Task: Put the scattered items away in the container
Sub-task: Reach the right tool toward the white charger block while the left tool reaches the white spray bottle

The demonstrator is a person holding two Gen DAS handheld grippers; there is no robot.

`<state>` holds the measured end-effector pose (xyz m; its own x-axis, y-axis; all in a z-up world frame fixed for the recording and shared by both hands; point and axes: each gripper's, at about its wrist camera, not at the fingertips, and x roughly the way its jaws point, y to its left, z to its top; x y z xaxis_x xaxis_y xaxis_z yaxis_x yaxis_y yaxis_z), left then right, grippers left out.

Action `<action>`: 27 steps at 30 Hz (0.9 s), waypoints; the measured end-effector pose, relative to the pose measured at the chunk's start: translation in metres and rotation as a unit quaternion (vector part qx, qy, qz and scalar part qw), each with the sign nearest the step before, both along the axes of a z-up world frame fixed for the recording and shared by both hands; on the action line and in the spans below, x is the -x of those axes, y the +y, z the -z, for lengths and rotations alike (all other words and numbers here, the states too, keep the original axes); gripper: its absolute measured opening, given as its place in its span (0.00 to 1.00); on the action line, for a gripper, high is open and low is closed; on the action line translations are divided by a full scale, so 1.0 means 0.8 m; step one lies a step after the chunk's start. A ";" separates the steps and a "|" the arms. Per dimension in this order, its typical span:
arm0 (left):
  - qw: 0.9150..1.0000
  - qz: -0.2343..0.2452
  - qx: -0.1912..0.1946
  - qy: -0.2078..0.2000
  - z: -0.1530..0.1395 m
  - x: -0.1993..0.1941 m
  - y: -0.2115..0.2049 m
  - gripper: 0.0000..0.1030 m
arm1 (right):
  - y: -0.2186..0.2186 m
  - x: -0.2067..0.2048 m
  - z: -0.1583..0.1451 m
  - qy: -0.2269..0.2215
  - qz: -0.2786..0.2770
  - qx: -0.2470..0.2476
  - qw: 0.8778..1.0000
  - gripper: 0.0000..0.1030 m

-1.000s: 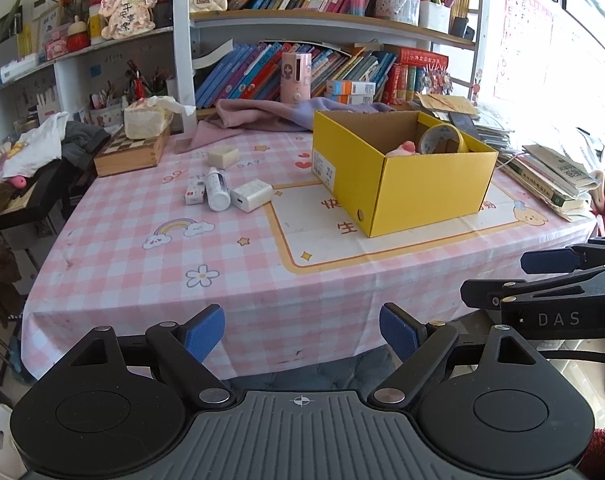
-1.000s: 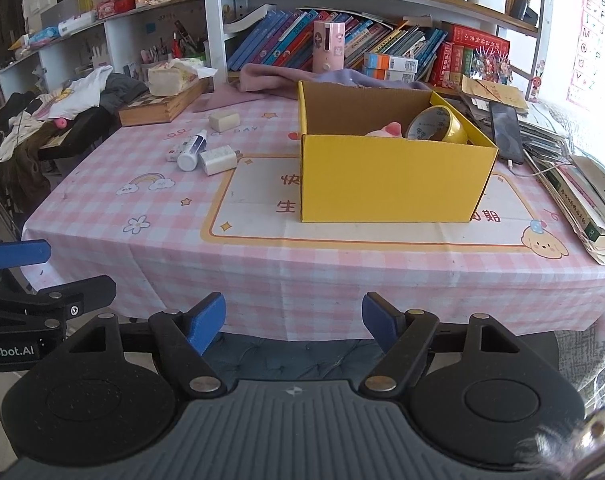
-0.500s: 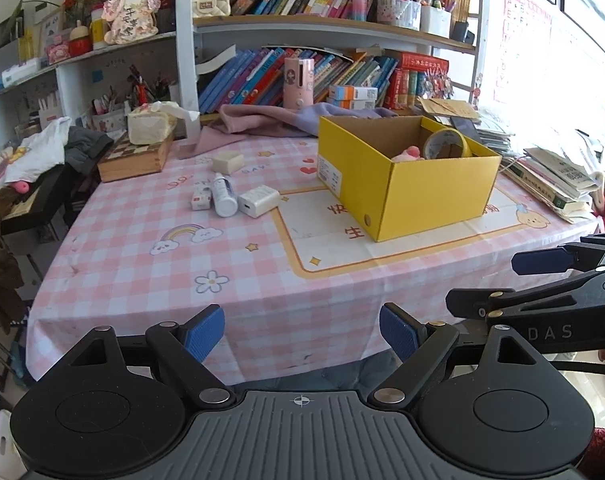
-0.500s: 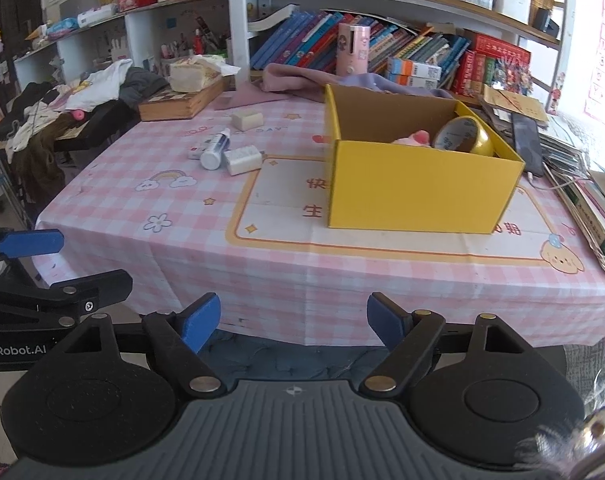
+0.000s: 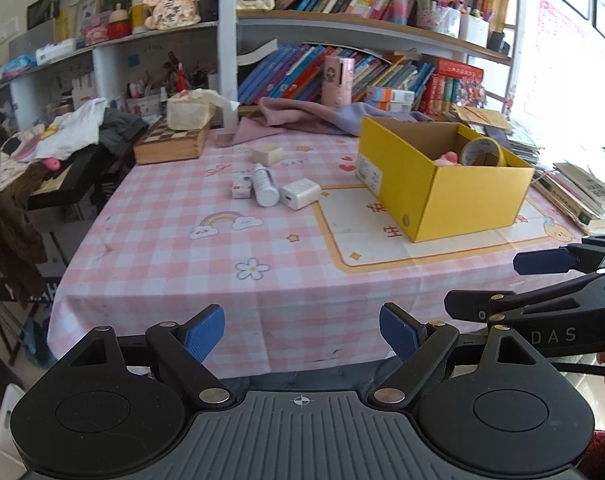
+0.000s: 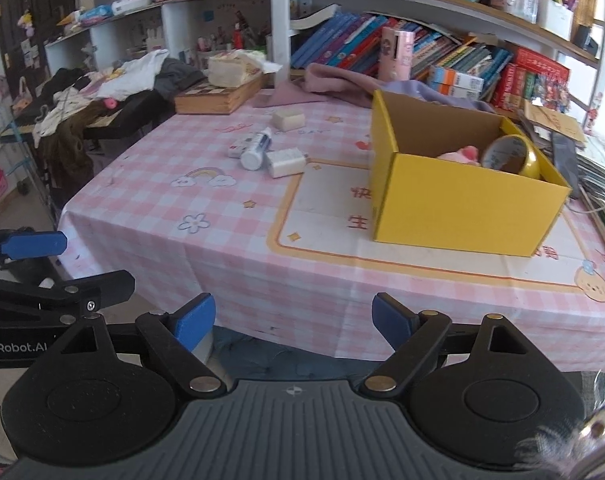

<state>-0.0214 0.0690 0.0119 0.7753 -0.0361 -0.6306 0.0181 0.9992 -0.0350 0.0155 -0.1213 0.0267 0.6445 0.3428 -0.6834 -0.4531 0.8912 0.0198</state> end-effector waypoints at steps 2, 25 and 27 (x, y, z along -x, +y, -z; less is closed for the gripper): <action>1.000 -0.005 0.004 -0.001 0.000 0.000 0.005 0.85 | 0.008 0.000 0.000 -0.005 -0.012 0.003 1.000 0.79; 1.000 -0.026 0.005 -0.007 0.011 -0.102 0.061 0.83 | 0.074 -0.119 0.014 -0.001 -0.028 0.014 1.000 0.60; 1.000 -0.025 0.007 -0.008 0.011 -0.121 0.067 0.83 | 0.081 -0.137 0.014 0.000 -0.029 0.015 0.999 0.59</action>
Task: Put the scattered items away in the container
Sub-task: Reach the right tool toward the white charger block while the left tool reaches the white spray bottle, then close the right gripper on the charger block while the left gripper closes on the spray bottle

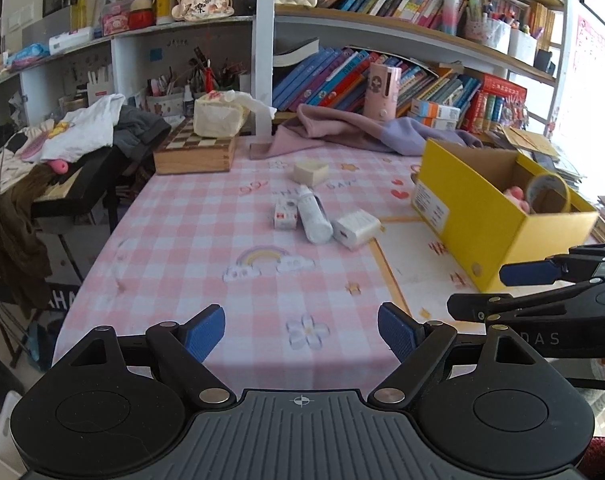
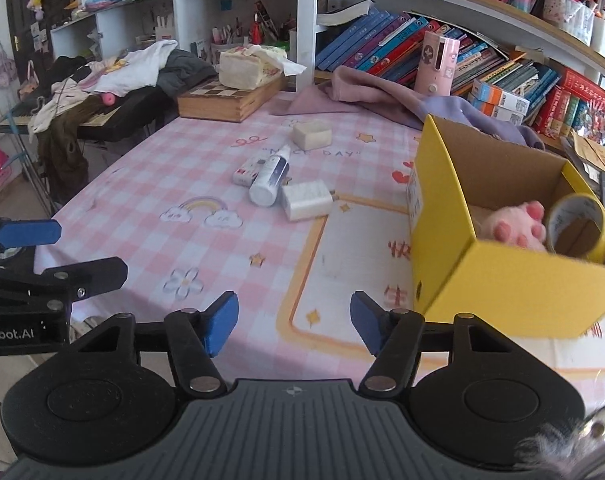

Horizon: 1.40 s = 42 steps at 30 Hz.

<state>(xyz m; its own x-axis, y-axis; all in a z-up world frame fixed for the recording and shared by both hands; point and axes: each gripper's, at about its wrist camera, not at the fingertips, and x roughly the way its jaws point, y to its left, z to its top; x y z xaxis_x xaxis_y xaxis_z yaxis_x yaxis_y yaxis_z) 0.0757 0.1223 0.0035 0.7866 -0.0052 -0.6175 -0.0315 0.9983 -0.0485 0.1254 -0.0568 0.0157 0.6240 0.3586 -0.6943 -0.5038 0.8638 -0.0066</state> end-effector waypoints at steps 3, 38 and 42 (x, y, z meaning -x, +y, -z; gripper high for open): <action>1.000 0.011 0.012 0.002 0.000 -0.030 0.007 0.73 | 0.010 -0.028 0.001 0.002 -0.003 0.006 1.000 0.57; 0.985 0.115 0.039 0.124 0.081 -0.317 0.013 0.30 | 0.101 -0.243 0.085 0.079 -0.034 0.056 0.995 0.57; 0.980 0.139 0.034 0.140 0.087 -0.328 0.001 0.30 | 0.096 -0.246 0.085 0.084 -0.028 0.058 0.994 0.50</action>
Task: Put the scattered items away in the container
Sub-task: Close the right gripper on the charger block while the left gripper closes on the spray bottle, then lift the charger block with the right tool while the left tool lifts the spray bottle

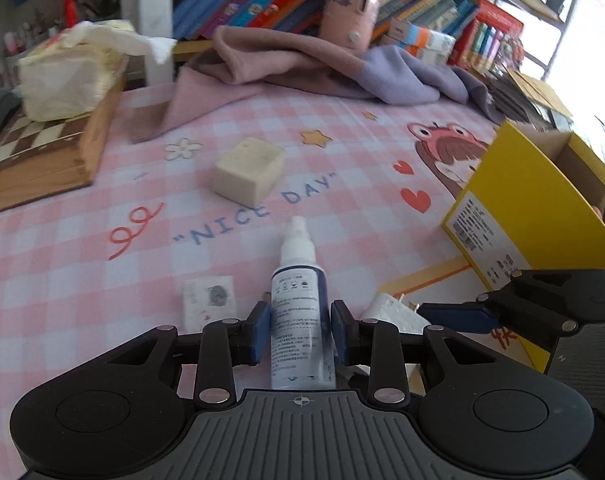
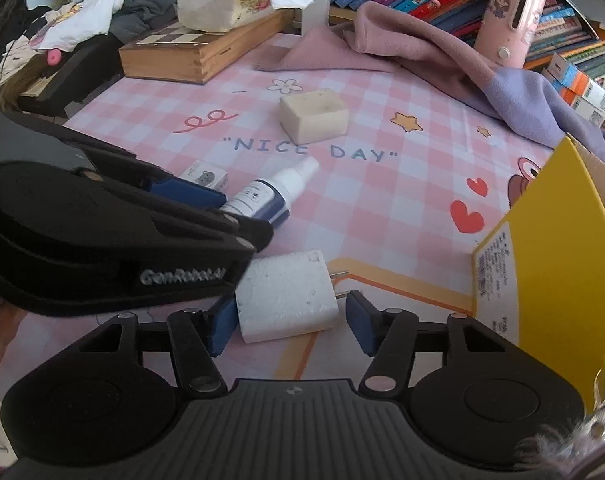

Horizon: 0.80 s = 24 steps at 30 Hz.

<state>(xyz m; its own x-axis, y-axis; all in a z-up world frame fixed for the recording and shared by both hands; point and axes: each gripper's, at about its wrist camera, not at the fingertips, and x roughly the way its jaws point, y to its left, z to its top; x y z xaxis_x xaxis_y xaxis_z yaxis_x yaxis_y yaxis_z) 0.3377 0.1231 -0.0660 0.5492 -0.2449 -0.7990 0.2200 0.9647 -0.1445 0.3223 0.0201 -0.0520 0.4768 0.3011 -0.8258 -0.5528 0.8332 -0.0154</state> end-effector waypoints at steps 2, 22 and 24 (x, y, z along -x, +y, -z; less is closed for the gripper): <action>1.000 0.007 -0.005 0.004 0.004 -0.003 -0.006 0.31 | -0.004 0.000 -0.001 0.001 0.007 0.003 1.000 0.50; 0.999 -0.010 0.030 -0.017 -0.025 0.021 0.008 0.30 | -0.017 0.002 -0.012 -0.007 -0.002 -0.015 1.000 0.52; 0.999 -0.024 0.040 -0.018 -0.033 0.029 0.015 0.30 | -0.021 0.005 -0.018 -0.007 0.000 -0.022 1.000 0.52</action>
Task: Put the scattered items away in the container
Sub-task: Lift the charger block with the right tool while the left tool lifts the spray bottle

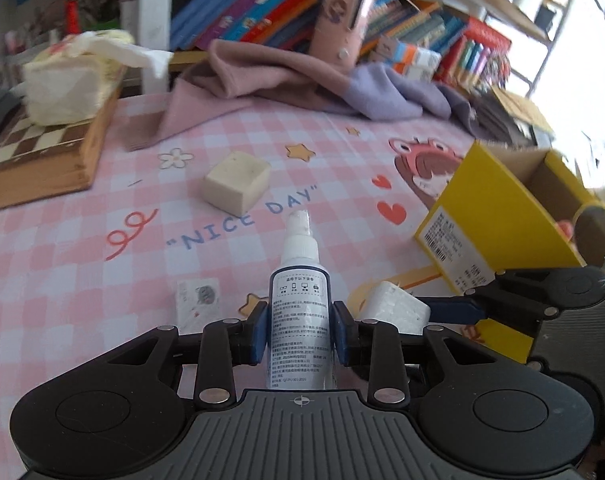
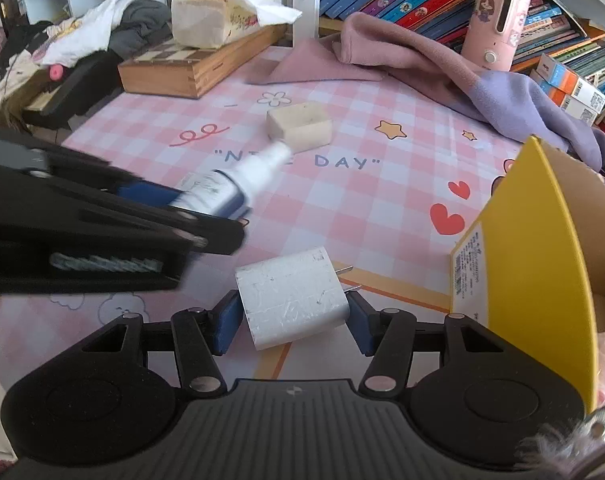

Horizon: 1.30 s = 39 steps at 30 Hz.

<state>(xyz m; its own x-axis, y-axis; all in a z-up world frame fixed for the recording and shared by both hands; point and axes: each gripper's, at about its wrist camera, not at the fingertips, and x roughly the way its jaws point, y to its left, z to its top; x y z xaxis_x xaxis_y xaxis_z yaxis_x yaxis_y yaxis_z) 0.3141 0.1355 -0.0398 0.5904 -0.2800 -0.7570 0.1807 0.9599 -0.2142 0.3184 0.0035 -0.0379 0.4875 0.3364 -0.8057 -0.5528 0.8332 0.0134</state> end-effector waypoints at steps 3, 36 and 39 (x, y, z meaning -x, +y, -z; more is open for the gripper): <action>1.000 -0.023 0.021 -0.001 -0.012 0.014 0.013 0.30 | -0.005 0.008 -0.009 0.000 -0.001 -0.010 1.000 0.52; 0.984 -0.120 0.125 -0.043 -0.063 0.306 0.001 0.30 | -0.098 0.267 -0.082 -0.060 -0.013 -0.070 0.996 0.52; 0.982 -0.119 0.143 -0.042 -0.061 0.339 -0.009 0.30 | -0.118 0.302 -0.081 -0.061 -0.002 -0.066 0.996 0.52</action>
